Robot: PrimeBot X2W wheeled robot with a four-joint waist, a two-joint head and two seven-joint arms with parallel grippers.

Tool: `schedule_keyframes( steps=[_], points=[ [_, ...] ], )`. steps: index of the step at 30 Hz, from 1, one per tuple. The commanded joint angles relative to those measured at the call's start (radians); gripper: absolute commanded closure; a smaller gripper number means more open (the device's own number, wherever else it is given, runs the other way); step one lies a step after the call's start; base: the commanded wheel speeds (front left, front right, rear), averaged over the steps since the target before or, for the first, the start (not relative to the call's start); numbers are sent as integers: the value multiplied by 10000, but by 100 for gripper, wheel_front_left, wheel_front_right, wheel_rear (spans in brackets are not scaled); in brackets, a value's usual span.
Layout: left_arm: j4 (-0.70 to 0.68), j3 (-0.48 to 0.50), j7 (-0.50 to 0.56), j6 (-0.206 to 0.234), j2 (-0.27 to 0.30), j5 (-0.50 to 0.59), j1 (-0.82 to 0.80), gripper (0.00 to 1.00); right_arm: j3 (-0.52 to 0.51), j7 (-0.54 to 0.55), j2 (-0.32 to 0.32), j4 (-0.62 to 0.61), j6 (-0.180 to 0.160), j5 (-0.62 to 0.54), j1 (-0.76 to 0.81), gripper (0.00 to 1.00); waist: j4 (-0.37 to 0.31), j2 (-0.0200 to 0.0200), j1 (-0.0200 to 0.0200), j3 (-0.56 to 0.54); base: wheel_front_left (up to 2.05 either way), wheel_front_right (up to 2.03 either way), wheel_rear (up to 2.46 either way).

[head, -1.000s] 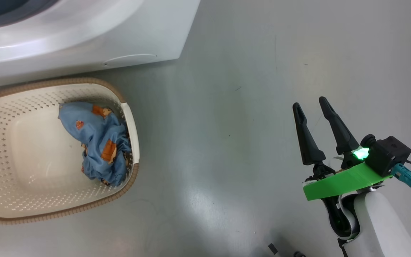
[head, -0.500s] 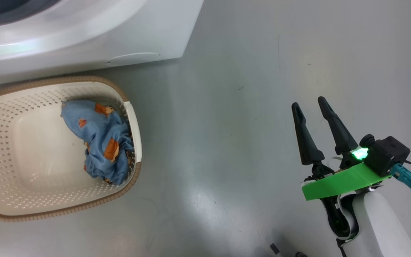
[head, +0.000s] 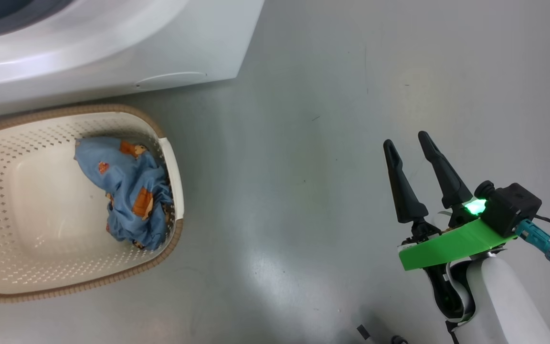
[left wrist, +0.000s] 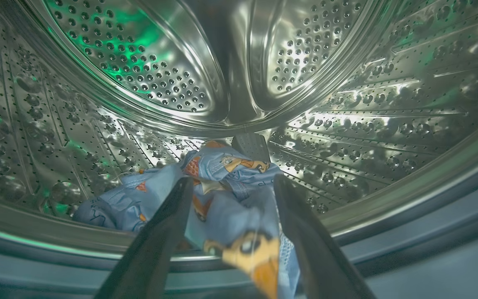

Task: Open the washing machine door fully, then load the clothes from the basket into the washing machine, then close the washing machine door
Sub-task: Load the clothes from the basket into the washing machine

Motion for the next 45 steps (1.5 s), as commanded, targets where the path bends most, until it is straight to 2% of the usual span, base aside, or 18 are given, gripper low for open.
schedule_keyframes(
  steps=[1,10,25,30,36,45],
  points=[
    [-68,-5,-61,-15,447,-34,-300,0,225,-48,10,-166,27,110,6,0,-43,-1,0,-12,0,0,0],
    [-247,-867,-140,-16,370,-449,-206,0,169,-48,15,-202,27,129,33,0,-106,-1,0,20,0,0,0],
    [-319,-1180,-222,-16,331,-1674,395,0,8,-48,-60,-223,27,68,74,0,253,-1,0,-77,0,0,0],
    [-863,-758,-233,-16,414,-1811,865,0,-45,-48,-113,-238,27,38,98,0,378,-1,0,-133,0,0,0],
    [-1609,192,-235,-15,398,-1688,1536,0,-102,-48,-176,-245,27,12,137,0,520,-1,0,-223,0,0,0],
    [-3042,1877,-236,3,-48,-562,3280,0,-213,-48,-351,-251,27,-5,302,0,765,-1,0,-503,0,0,0]
  ],
)
